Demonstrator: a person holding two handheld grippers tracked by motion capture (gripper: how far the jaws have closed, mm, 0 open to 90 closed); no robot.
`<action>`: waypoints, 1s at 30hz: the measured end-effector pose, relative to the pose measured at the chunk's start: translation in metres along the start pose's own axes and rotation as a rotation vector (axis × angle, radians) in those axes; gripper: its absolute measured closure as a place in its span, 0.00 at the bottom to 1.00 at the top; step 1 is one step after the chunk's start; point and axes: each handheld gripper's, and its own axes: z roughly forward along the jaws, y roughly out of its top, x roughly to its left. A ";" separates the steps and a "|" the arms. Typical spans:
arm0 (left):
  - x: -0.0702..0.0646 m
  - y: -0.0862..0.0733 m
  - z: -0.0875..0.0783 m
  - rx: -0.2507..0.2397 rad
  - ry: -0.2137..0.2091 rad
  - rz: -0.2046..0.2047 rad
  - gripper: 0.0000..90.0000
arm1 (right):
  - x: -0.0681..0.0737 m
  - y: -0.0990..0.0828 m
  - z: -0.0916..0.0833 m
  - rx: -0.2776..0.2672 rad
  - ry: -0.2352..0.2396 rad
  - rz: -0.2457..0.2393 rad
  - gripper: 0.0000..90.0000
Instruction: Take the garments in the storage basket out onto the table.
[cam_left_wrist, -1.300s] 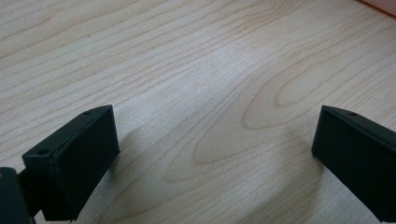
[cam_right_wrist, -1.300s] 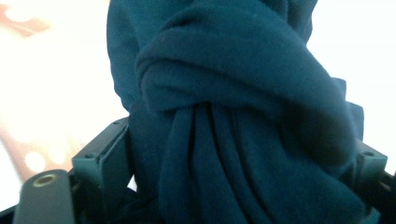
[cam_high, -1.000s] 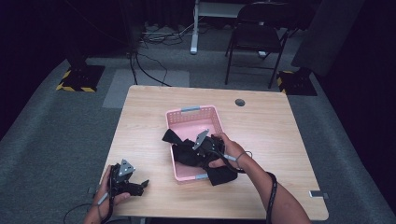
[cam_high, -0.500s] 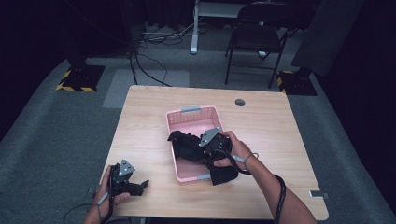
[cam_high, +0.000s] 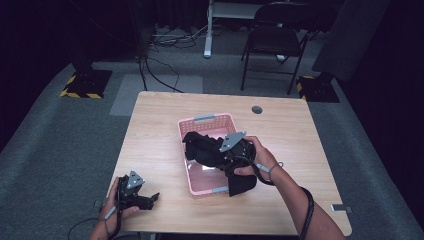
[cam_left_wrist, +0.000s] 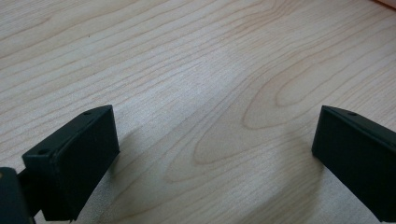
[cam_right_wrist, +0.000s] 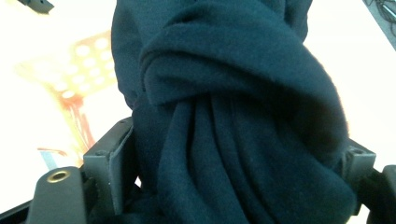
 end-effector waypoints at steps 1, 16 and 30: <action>0.000 0.000 0.000 0.001 0.000 0.000 0.00 | -0.001 0.000 -0.003 -0.006 -0.003 0.003 0.22; 0.000 0.000 0.000 0.000 0.000 0.000 0.00 | -0.003 0.006 -0.031 -0.052 -0.042 0.004 0.22; 0.000 0.000 0.000 0.002 0.000 0.000 0.00 | -0.006 0.002 -0.055 -0.067 -0.071 0.004 0.22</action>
